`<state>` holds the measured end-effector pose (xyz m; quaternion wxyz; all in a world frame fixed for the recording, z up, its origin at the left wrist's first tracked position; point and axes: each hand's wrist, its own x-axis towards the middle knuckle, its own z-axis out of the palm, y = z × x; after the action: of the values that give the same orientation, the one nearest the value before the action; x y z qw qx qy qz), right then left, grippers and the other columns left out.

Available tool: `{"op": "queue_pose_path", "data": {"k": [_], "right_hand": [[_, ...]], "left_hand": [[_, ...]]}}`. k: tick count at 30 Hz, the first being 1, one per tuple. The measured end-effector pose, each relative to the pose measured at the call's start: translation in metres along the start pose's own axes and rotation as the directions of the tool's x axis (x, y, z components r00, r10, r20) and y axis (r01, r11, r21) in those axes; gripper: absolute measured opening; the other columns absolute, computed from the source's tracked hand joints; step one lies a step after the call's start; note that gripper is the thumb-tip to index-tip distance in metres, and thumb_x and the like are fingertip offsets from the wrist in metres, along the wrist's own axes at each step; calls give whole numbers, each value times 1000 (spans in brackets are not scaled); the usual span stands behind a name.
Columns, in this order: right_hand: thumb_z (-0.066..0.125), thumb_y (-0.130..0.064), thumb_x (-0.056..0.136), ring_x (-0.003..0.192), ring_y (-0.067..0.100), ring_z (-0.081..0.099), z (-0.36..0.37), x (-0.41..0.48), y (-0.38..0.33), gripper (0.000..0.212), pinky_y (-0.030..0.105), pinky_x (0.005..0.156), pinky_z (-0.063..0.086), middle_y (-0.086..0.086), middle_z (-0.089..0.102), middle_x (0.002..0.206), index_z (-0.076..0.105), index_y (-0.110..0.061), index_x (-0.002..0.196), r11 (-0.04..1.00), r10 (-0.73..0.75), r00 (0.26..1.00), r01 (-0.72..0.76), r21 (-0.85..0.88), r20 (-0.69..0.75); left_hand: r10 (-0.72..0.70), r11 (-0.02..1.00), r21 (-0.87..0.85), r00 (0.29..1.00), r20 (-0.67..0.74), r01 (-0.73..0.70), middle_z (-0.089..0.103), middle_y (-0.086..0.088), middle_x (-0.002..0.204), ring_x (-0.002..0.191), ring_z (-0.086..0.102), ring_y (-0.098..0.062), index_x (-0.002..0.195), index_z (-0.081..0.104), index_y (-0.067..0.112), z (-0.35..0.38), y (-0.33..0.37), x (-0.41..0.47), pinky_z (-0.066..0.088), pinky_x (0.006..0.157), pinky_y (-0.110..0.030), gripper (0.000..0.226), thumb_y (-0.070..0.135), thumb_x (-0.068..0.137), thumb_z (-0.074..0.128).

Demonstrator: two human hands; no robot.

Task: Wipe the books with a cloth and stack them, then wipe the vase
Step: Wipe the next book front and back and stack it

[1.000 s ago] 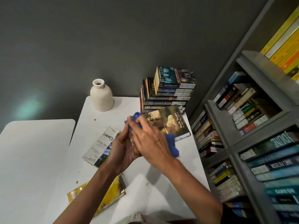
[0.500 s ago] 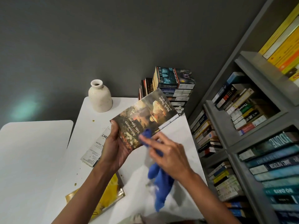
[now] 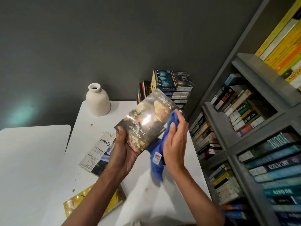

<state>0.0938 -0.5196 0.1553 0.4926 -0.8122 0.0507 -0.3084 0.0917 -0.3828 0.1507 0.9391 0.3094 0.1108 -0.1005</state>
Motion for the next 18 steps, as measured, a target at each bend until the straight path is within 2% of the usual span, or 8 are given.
{"op": "queue_pose_path", "data": {"k": [2,4,7,9,11,14,16,18], "right_hand": [[33,-16,104,116,8,51,0,21,-7,36,10,91,36,1,50,127,41,-11,138,977,195,977,-186,104,-90],[30,-20,105,121,20,49,1,36,-8,36,11,87,33,9,49,134,39,-7,137,905,404,909,-382,186,-101],[25,-24,105,118,14,49,6,29,-17,40,7,82,31,3,52,123,41,-2,134,808,534,845,-505,303,-13],[25,-26,105,98,-1,49,11,7,-31,40,-2,76,29,-12,47,99,46,-2,129,806,506,860,-500,317,69],[28,-37,101,83,-7,49,18,-17,-37,29,-5,74,30,-26,42,92,49,-22,113,825,453,878,-480,299,158],[40,-47,91,89,-18,54,21,-32,-31,17,2,76,37,-26,53,98,47,-34,97,812,406,850,-504,295,336],[51,-44,88,101,-10,57,15,-26,-22,19,7,84,42,-19,61,107,53,-32,103,795,384,822,-526,302,421],[65,-37,82,108,4,62,7,-9,-16,33,20,95,46,-8,67,114,59,-23,112,785,350,827,-515,344,440]], "left_hand": [[6,1000,9,1000,-21,-5,46,-13,147,134,46,-29,149,33,12,-1,0,-1,44,104,-48,93,57,76,70],[6,1000,-3,1000,-22,-7,47,-12,147,134,47,-27,149,34,12,1,0,-4,48,101,-44,100,57,70,76],[11,1000,-27,998,-54,-12,50,-11,145,131,50,-25,148,34,14,5,-6,-2,53,95,-39,80,57,84,56],[72,997,28,995,-65,-70,48,-12,146,133,48,-27,149,32,15,10,-10,-1,50,99,-42,73,55,89,46],[118,992,51,991,-62,-115,48,-15,145,132,48,-30,147,32,13,15,-10,-2,47,101,-46,68,50,91,44],[151,986,76,988,-15,-150,54,-17,139,128,53,-31,143,36,11,14,-6,-3,46,102,-46,58,41,93,37],[183,975,123,983,7,-183,52,-14,142,130,51,-25,144,35,12,8,-4,-2,46,103,-39,57,39,93,37],[197,966,171,980,12,-196,56,-7,138,127,54,-17,140,40,15,3,0,-2,51,96,-28,53,37,93,37]]}}
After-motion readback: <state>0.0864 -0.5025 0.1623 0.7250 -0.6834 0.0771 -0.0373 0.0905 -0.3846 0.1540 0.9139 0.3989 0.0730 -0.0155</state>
